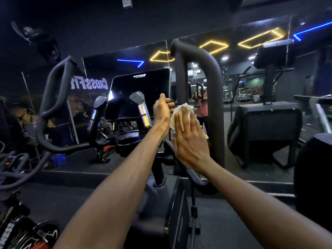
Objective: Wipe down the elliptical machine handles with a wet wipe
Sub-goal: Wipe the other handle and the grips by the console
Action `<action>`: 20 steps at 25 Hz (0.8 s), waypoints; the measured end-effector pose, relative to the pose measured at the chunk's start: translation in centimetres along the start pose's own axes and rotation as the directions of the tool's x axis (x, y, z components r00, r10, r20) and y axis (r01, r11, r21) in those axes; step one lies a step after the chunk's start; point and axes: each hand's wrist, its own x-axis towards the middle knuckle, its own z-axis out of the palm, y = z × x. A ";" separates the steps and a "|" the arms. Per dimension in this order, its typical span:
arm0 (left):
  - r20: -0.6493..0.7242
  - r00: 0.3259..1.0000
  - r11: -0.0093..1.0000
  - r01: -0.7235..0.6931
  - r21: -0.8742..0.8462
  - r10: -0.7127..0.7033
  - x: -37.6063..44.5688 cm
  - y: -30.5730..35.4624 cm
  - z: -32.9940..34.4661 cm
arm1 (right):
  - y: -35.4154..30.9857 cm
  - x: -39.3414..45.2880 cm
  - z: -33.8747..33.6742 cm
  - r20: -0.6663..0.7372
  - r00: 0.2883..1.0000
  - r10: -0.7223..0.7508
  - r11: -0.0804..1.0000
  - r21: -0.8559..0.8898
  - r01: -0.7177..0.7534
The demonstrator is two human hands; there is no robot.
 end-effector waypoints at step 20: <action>0.166 0.985 0.996 -0.054 0.065 0.042 -4.1 -0.2 2.9 | 1.0 -3.9 -0.6 0.063 0.994 0.086 0.979 -0.193 -0.072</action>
